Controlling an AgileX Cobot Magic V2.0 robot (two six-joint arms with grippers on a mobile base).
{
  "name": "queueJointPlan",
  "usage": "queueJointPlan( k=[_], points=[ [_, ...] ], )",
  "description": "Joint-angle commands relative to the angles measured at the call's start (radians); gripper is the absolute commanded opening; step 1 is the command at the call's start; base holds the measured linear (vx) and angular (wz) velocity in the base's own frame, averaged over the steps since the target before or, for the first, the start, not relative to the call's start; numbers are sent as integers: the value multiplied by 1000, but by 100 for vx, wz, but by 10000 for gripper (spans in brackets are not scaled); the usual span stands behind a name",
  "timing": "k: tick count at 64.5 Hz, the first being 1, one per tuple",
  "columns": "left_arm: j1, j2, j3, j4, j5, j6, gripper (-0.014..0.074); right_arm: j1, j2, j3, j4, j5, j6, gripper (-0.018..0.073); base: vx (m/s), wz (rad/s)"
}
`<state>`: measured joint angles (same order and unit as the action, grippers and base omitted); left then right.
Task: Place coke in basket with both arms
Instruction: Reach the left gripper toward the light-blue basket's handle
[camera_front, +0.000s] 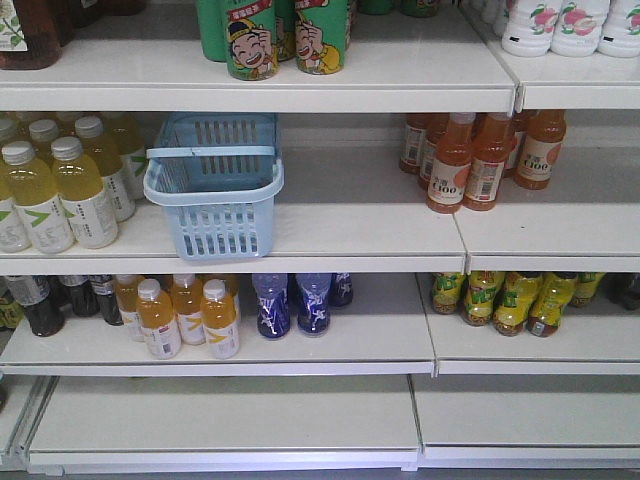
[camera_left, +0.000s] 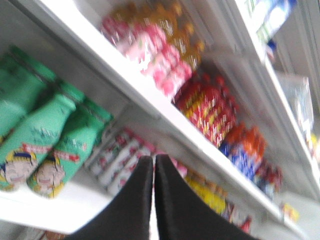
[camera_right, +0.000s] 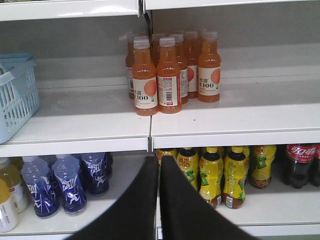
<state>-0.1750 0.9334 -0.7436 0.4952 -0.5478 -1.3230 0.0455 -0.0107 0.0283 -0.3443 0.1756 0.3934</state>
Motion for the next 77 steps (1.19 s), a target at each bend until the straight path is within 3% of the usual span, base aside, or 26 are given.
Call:
queueJointPlan(
  k=[1, 10, 16, 27, 35, 39, 58, 77],
  points=[
    [-7, 97, -30, 65, -121, -25, -6, -6, -18, 11, -10, -71, -7, -4, 0, 0],
    [-7, 245, -30, 43, -119, -30, 15, -6, -18, 11, -10, -71, -7, -4, 0, 0],
    [-7, 338, -30, -20, -134, -54, 78, -6, -18, 11, -10, -71, -7, -4, 0, 0],
    [-7, 495, -30, -186, -259, -185, 337, -6, -18, 11, -10, -71, -7, -4, 0, 0],
    [-7, 588, -30, -241, -347, -239, 536, -6, -18, 11, -10, -71, -7, -4, 0, 0],
    [-7, 639, -36, -265, -378, -241, 594, -6, -18, 11, -10, -71, -7, -4, 0, 0],
    [-7, 840, -169, -275, -399, -241, 575, -6, -18, 11, -10, -71, -7, -4, 0, 0],
    [-7, 997, -289, -345, -389, -241, 562, -6, -18, 11, -10, -71, -7, -4, 0, 0]
  ],
)
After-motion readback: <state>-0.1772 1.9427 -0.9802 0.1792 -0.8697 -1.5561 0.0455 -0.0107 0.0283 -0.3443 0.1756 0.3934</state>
